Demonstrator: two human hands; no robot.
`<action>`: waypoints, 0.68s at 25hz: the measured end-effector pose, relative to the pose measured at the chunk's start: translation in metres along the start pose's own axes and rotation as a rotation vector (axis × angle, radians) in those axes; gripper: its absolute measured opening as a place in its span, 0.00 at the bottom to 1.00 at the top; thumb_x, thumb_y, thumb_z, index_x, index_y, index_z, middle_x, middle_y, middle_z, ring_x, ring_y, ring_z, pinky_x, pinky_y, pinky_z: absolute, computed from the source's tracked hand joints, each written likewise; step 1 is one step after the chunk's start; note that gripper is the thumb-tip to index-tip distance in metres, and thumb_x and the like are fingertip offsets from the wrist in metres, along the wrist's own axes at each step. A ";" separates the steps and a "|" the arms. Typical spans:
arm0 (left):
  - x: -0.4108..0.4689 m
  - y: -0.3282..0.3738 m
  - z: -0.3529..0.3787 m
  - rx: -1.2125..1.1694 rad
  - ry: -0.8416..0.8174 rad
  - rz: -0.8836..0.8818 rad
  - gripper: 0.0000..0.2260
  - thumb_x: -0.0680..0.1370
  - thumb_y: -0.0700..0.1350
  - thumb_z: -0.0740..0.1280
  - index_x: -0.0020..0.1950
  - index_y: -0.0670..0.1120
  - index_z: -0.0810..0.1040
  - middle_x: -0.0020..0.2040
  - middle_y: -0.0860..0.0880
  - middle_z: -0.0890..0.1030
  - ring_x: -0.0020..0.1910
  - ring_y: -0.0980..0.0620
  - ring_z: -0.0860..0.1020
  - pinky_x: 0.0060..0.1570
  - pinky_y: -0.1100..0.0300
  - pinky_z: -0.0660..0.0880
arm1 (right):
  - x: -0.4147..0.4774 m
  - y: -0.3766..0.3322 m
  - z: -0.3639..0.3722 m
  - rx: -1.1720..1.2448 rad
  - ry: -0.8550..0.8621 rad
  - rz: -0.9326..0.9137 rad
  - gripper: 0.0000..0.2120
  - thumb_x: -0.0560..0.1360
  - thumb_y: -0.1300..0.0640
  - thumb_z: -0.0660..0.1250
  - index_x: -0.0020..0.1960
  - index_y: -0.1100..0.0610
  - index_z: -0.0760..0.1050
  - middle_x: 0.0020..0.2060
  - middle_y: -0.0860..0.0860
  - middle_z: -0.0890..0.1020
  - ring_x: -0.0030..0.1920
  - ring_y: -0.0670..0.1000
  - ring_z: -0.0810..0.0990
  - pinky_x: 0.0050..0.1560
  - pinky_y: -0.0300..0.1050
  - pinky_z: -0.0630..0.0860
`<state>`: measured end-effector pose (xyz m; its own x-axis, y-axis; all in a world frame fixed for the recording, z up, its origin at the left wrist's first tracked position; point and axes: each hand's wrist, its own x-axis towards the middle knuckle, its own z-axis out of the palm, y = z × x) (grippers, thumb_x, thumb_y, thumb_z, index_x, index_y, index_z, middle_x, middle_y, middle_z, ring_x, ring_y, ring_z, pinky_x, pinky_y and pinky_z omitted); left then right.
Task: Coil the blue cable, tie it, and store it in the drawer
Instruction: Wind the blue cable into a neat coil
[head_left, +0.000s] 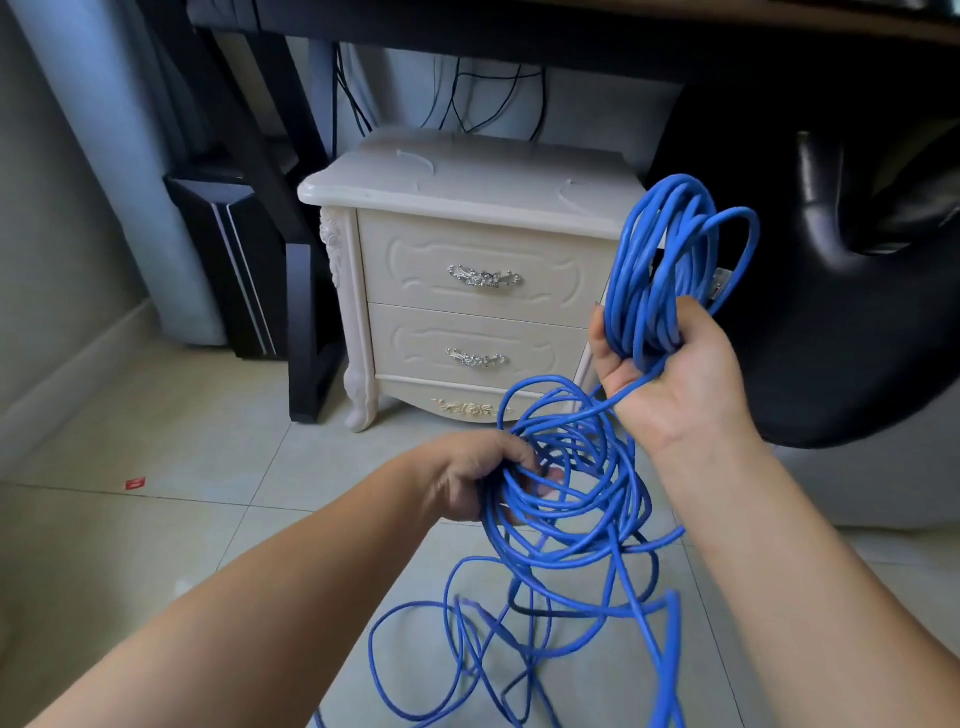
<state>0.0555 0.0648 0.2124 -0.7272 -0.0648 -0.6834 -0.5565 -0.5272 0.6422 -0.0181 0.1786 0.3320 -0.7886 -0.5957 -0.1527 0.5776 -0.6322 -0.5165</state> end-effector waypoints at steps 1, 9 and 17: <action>-0.002 0.002 0.000 -0.030 0.036 0.041 0.10 0.77 0.31 0.59 0.40 0.40 0.77 0.36 0.47 0.81 0.29 0.52 0.80 0.44 0.57 0.76 | 0.001 -0.001 0.000 -0.025 0.011 -0.015 0.11 0.77 0.66 0.58 0.36 0.60 0.68 0.28 0.55 0.77 0.28 0.53 0.81 0.32 0.44 0.80; -0.029 0.015 -0.013 -0.226 0.056 0.263 0.04 0.71 0.32 0.64 0.39 0.39 0.77 0.35 0.44 0.78 0.32 0.49 0.79 0.35 0.59 0.80 | -0.008 0.010 -0.022 -0.770 0.126 -0.507 0.12 0.75 0.68 0.58 0.42 0.52 0.68 0.28 0.47 0.72 0.27 0.48 0.80 0.32 0.44 0.76; -0.078 0.032 -0.008 0.256 0.173 0.513 0.11 0.73 0.40 0.65 0.30 0.44 0.77 0.36 0.45 0.80 0.34 0.52 0.79 0.36 0.64 0.74 | -0.003 0.001 -0.041 -1.136 0.300 -0.634 0.10 0.76 0.64 0.59 0.49 0.49 0.68 0.36 0.45 0.76 0.33 0.44 0.83 0.33 0.38 0.71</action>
<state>0.0972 0.0460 0.2835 -0.8646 -0.4054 -0.2970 -0.2468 -0.1723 0.9536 -0.0245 0.2003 0.2972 -0.9538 -0.1307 0.2705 -0.2832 0.0908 -0.9548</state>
